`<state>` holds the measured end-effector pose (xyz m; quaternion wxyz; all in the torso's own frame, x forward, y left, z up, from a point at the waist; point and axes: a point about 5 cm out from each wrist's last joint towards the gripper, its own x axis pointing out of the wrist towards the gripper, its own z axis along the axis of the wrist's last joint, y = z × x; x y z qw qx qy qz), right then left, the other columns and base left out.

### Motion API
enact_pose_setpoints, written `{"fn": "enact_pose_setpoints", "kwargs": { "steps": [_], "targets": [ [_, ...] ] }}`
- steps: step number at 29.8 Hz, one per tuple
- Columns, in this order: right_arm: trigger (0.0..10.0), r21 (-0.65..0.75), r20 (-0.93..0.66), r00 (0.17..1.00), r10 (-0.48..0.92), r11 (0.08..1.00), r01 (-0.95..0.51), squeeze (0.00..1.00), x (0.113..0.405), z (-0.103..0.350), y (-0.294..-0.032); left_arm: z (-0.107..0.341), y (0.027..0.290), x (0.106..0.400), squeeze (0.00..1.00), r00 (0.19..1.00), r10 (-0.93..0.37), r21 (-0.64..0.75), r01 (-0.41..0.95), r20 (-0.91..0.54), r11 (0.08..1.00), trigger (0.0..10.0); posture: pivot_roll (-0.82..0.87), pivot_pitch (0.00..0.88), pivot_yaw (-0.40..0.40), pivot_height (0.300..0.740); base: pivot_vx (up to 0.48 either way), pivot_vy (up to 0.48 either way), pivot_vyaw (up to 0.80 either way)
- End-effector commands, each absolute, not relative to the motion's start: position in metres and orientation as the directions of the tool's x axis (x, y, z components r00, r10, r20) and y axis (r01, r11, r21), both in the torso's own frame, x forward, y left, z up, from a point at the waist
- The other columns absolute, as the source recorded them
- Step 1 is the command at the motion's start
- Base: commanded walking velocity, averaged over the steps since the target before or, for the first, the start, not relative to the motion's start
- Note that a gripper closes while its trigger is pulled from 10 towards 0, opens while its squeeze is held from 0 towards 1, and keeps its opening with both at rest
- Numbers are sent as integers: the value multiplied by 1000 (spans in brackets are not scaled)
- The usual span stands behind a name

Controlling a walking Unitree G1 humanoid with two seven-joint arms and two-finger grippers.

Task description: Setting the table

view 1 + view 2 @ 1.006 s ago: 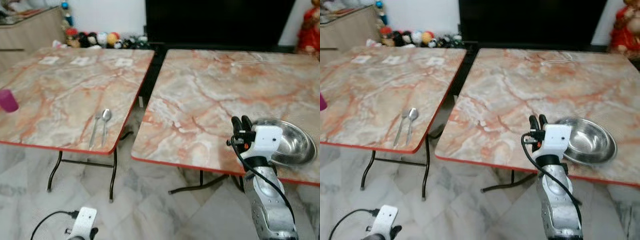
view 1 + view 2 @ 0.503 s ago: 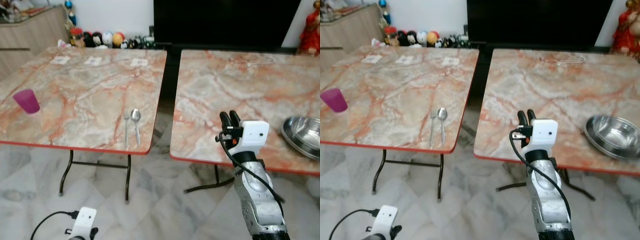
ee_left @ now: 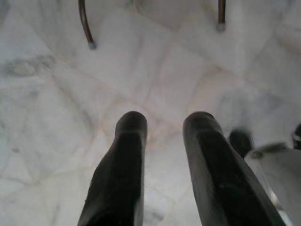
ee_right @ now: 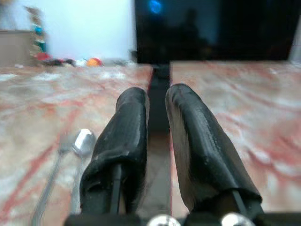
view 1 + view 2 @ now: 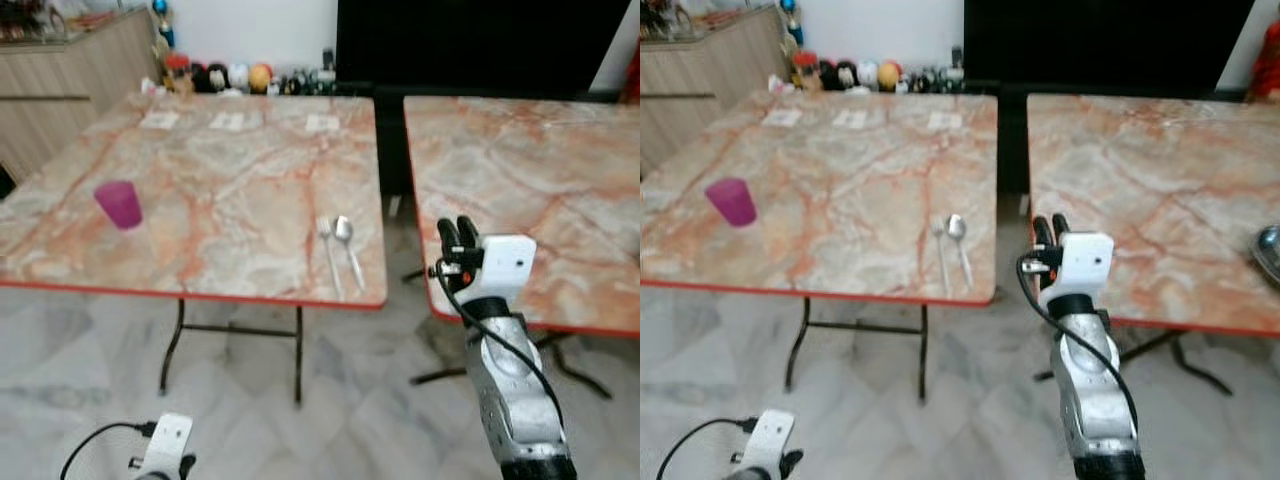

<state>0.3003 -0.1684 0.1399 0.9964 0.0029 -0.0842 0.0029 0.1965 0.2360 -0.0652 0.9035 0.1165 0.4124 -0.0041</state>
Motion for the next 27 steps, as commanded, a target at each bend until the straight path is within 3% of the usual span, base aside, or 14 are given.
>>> {"fn": "enact_pose_setpoints", "kwargs": {
  "steps": [1, 25, 26, 27],
  "targets": [
    [10000, 4, 196, 981, 18, 1000, -20, 0, 303, 147, -164, -65, 241, 194, 0, 652, 105, 212, 86, -750, 974, 10000, 30, 0, 3, 740, 0, 480, 0],
    [10000, 20, 207, 978, 20, 1000, -25, 0, 306, 150, -162, -63, 237, 200, 0, 667, 89, 214, 108, -740, 971, 10000, 35, 0, 3, 740, 0, 20, 0],
    [10000, 23, 207, 978, 22, 999, -27, 882, 306, 150, -162, -63, 237, 200, 0, 667, 88, 213, 109, -739, 971, 10000, 35, 0, 3, 740, 0, 0, 0],
    [10000, 32, 206, 978, 26, 999, -33, 1000, 306, 150, -161, -63, 237, 200, 0, 669, 87, 213, 109, -738, 971, 10000, 35, 0, 3, 740, 0, 0, 0]
  ]
}}
